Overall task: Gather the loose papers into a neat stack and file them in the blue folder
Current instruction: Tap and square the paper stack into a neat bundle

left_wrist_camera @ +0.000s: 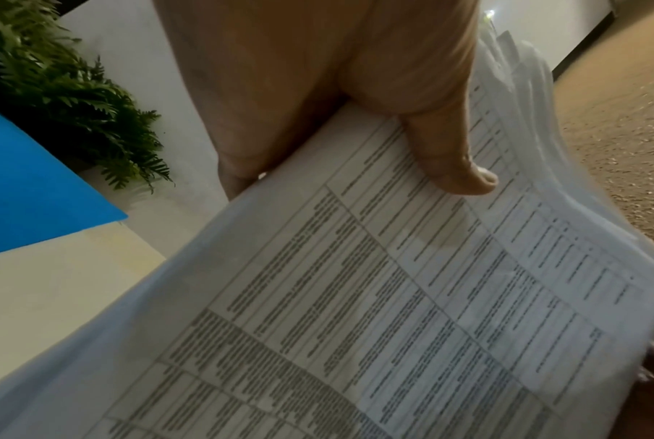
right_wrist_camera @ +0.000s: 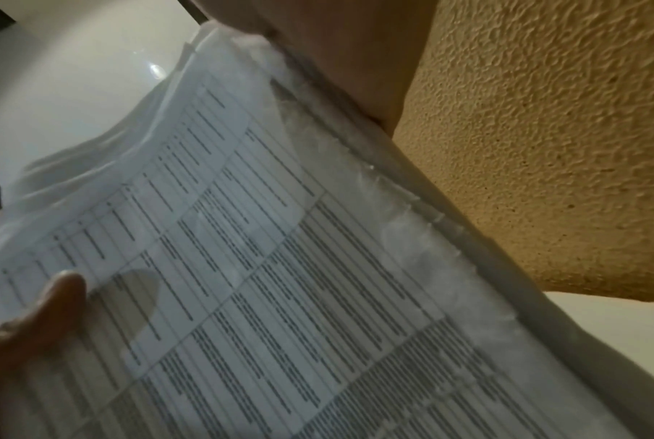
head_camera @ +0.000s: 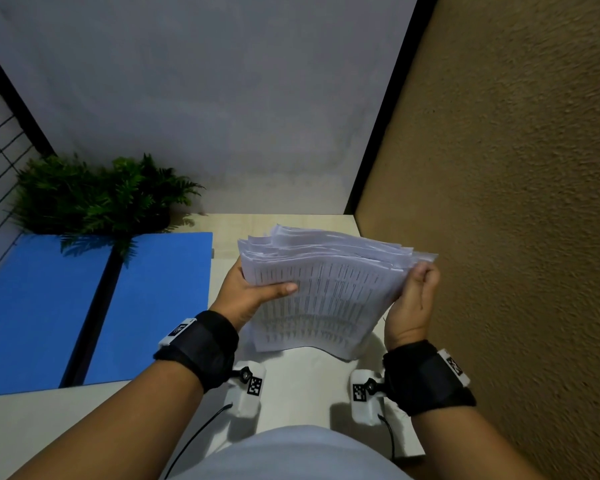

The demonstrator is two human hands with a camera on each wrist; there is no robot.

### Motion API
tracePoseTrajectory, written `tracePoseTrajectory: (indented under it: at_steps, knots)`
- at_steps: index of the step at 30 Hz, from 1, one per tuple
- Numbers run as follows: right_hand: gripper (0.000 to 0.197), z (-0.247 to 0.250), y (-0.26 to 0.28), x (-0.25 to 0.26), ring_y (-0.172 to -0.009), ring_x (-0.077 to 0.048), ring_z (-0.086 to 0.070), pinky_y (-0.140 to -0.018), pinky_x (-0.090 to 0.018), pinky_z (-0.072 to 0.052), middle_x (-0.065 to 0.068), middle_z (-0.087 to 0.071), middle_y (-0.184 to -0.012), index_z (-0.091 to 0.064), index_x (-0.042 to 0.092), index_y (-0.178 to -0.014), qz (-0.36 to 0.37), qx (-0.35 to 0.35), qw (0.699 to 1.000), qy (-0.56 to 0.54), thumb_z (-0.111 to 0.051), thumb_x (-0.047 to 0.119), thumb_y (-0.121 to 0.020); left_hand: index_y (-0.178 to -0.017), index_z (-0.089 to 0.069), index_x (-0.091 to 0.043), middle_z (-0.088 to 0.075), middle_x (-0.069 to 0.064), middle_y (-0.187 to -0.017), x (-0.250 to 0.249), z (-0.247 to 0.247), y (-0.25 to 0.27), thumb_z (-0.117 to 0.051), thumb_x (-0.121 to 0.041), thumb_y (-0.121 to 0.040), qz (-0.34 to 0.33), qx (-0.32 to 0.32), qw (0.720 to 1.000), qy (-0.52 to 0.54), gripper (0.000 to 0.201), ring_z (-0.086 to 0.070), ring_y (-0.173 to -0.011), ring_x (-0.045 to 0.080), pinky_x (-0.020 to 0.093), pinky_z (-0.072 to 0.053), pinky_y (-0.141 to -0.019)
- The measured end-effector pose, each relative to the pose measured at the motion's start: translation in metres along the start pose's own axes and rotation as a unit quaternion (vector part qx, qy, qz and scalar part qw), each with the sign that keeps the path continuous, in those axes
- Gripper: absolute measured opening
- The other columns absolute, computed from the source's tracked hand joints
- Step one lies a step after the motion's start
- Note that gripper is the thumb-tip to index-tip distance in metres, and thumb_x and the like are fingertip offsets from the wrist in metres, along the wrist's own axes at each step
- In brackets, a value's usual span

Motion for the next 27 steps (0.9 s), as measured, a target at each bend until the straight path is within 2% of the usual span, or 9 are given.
tracePoseTrajectory:
  at_steps: [4,8,12,14,16,18,22,24,27]
  knots:
    - [0.022,-0.007,-0.002,0.019,-0.078,0.002,-0.058,-0.066,-0.014,-0.050,0.003,-0.056,-0.092,-0.051,0.029,-0.093,0.066,0.005,0.998,0.019,-0.036,0.018,-0.104,-0.125,-0.060,-0.021,-0.071,0.000,-0.115,0.002,0.000,0.002,-0.090,-0.029,-0.051,0.008,0.007,1.000,0.003,0.081,-0.066,-0.109,0.016,0.038,-0.055,-0.091]
    - [0.017,-0.017,-0.002,0.026,-0.085,-0.014,-0.055,-0.071,-0.027,-0.048,0.000,-0.054,-0.092,-0.055,0.037,-0.089,0.087,0.032,0.995,0.029,-0.042,0.030,-0.097,-0.124,-0.060,-0.020,-0.072,0.001,-0.113,0.000,0.001,0.001,-0.090,-0.030,-0.048,0.005,0.003,1.000,0.002,0.082,-0.066,-0.109,0.018,0.040,-0.056,-0.091]
    - [0.024,-0.019,-0.005,0.033,-0.082,0.003,-0.058,-0.068,-0.015,-0.050,0.005,-0.057,-0.094,-0.054,0.031,-0.095,0.098,0.033,0.994,0.042,-0.037,0.016,-0.102,-0.121,-0.063,-0.020,-0.073,0.002,-0.112,-0.001,0.000,0.001,-0.091,-0.030,-0.047,0.005,0.011,1.000,0.000,0.079,-0.066,-0.109,0.019,0.032,-0.057,-0.086]
    - [0.025,-0.024,-0.001,0.039,-0.090,-0.007,-0.061,-0.076,-0.026,-0.054,0.004,-0.058,-0.097,-0.057,0.041,-0.096,0.134,0.060,0.986,0.076,-0.040,0.023,-0.099,-0.122,-0.064,-0.021,-0.073,0.002,-0.113,-0.002,-0.002,0.001,-0.091,-0.029,-0.049,0.001,0.018,1.000,-0.003,0.078,-0.066,-0.109,0.017,0.031,-0.057,-0.086]
    - [0.023,-0.023,-0.003,0.036,-0.098,-0.027,-0.061,-0.084,-0.049,-0.054,-0.003,-0.060,-0.103,-0.059,0.048,-0.095,0.124,0.059,0.984,0.114,-0.042,0.032,-0.094,-0.122,-0.063,-0.022,-0.072,0.002,-0.114,-0.003,-0.002,0.000,-0.091,-0.029,-0.049,0.002,0.018,1.000,-0.003,0.079,-0.066,-0.110,0.017,0.034,-0.056,-0.089]
    - [0.024,-0.017,-0.007,0.034,-0.103,-0.033,-0.059,-0.087,-0.057,-0.051,-0.013,-0.059,-0.108,-0.061,0.048,-0.094,0.123,0.033,0.985,0.120,-0.044,0.031,-0.092,-0.122,-0.063,-0.022,-0.072,0.001,-0.114,-0.004,-0.003,0.000,-0.091,-0.030,-0.049,-0.002,0.018,1.000,0.003,0.079,-0.066,-0.110,0.016,0.032,-0.057,-0.088]
    - [0.023,-0.027,-0.001,0.054,-0.107,-0.009,-0.054,-0.092,-0.028,-0.048,-0.008,-0.055,-0.112,-0.064,0.030,-0.105,0.217,0.071,0.961,0.159,-0.043,0.030,-0.094,-0.124,-0.061,-0.020,-0.072,0.001,-0.116,-0.014,-0.006,0.002,-0.088,-0.025,-0.054,-0.030,0.024,0.999,0.007,0.076,-0.067,-0.108,0.014,0.028,-0.057,-0.084]
    - [0.029,-0.030,-0.001,0.049,-0.110,-0.005,-0.052,-0.092,-0.027,-0.049,0.005,-0.048,-0.116,-0.063,0.030,-0.113,0.185,0.082,0.963,0.176,-0.044,0.039,-0.093,-0.127,-0.059,-0.015,-0.071,0.003,-0.118,-0.020,-0.008,0.002,-0.089,-0.027,-0.056,-0.051,0.021,0.998,0.012,0.078,-0.067,-0.110,0.017,0.029,-0.057,-0.085]
    - [0.039,-0.028,0.000,0.045,-0.110,0.001,-0.045,-0.090,-0.026,-0.049,0.023,-0.036,-0.118,-0.052,0.041,-0.130,0.198,0.070,0.954,0.212,-0.046,0.041,-0.092,-0.126,-0.054,-0.013,-0.069,0.006,-0.118,-0.032,-0.009,0.003,-0.091,-0.048,-0.048,-0.079,-0.004,0.997,0.007,0.093,-0.067,-0.108,0.016,0.028,-0.056,-0.085]
Point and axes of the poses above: each hand's wrist, its own y-axis away from the middle knuckle, its own z-axis out of the back of the hand, x = y × z, the point moved 6 cm from there along -y, towards the middle knuckle
